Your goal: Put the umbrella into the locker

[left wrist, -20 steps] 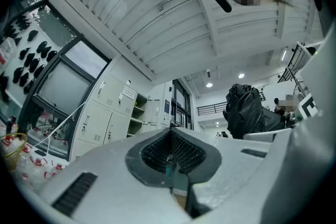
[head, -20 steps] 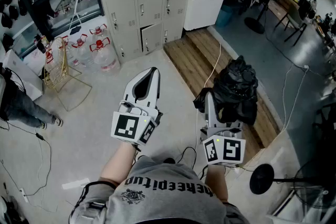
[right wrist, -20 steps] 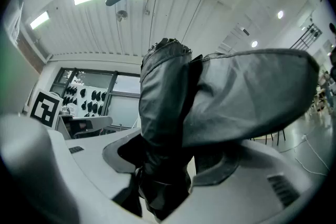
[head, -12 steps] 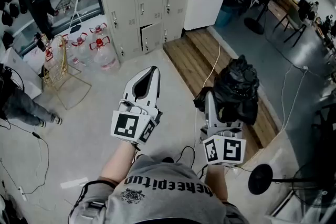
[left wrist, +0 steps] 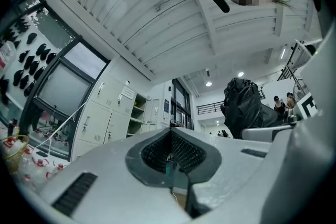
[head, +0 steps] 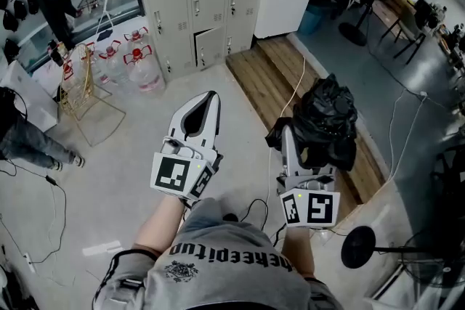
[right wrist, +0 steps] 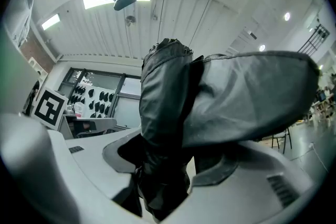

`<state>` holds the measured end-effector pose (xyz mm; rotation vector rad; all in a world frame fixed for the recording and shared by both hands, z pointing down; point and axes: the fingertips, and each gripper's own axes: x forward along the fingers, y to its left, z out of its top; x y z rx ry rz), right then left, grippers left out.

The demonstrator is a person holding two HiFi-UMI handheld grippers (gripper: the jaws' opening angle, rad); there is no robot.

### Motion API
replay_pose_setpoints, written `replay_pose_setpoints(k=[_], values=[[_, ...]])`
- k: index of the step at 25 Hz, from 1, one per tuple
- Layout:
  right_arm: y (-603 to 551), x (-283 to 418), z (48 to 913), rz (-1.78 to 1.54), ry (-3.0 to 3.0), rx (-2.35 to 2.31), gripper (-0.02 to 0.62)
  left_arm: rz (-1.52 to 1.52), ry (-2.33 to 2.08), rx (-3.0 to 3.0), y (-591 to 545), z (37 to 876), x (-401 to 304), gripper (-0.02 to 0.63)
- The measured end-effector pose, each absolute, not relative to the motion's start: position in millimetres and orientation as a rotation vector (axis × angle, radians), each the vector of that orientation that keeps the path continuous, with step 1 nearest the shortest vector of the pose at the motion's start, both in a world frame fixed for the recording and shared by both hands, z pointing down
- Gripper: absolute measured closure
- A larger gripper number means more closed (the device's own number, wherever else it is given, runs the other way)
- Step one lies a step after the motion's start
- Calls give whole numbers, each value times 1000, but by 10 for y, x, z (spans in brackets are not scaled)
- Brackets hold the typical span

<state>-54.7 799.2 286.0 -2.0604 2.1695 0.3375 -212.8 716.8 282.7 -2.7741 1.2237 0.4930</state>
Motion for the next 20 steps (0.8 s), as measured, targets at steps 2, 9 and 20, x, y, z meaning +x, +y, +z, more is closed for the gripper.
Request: replay_pose_setpoints(k=[2, 9, 20], values=[[7980, -523, 2880, 332, 2183, -2056, 339, 493, 1227, -2771, 7167, 2840, -2098, 603], [7821, -391, 3062, 255, 2178, -2058, 337, 488, 1216, -2760, 7073, 2968, -1981, 603], [6399, -248, 2984, 258, 2139, -2101, 337, 542, 1164, -2769, 5599, 2861, -1819, 603]])
